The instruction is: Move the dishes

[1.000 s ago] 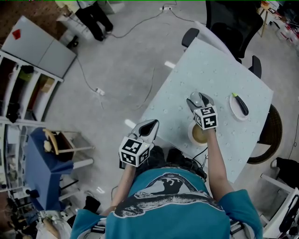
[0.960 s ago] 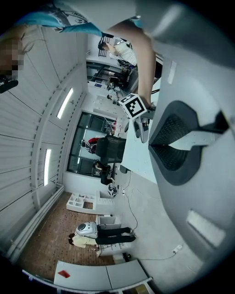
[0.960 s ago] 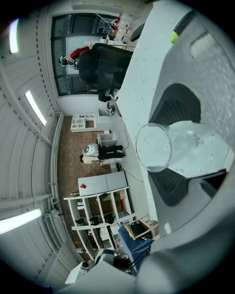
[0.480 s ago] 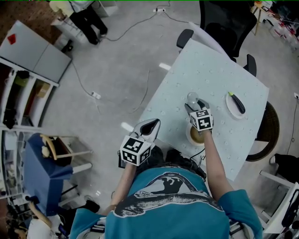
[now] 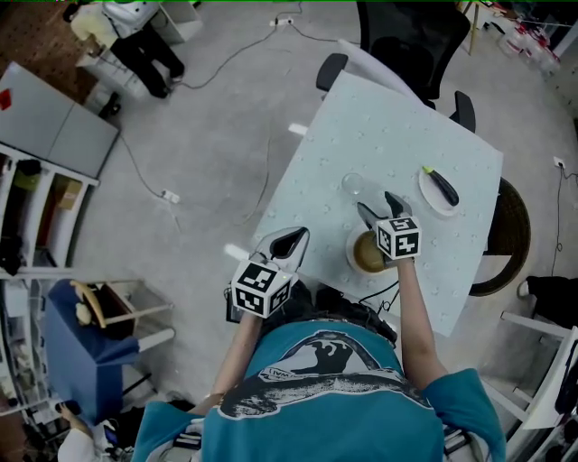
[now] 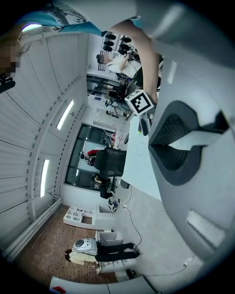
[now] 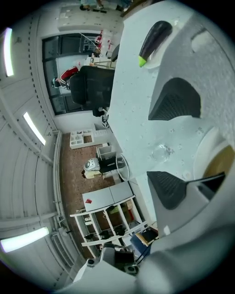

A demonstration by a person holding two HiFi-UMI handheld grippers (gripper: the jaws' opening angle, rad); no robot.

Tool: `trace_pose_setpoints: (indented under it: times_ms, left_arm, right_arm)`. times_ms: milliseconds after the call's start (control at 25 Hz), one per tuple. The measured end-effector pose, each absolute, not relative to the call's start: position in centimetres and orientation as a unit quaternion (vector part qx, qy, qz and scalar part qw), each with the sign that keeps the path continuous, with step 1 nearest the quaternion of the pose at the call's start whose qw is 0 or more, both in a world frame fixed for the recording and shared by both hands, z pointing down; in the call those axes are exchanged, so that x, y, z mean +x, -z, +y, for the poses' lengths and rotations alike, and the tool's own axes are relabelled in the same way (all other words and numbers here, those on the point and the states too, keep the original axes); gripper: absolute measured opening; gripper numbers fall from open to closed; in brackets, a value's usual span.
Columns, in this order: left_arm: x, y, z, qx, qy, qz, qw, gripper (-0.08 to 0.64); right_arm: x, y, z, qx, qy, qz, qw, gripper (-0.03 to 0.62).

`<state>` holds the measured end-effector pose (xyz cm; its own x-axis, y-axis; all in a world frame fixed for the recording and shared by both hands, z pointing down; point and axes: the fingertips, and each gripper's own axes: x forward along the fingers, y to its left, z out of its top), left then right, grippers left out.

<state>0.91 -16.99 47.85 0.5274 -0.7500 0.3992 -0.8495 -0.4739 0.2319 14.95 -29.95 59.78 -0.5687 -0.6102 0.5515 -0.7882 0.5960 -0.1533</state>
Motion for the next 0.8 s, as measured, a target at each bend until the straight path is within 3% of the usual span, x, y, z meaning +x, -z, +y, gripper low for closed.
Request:
trace_pose_setpoints:
  times_ms: [600,800]
  left_arm:
    - [5.5,-48.7,-17.7,0.878,-0.13,-0.413,0.204,0.012]
    - [6.7,-49.0,-17.3,0.884,-0.134,-0.397,0.204,0.012]
  right_arm:
    - [22.9,-62.1,-20.5,0.447,-0.288,-0.819,0.217,0.261]
    - [23.0,-64.1,-17.8,0.445,-0.316,-0.806,0.229,0.185]
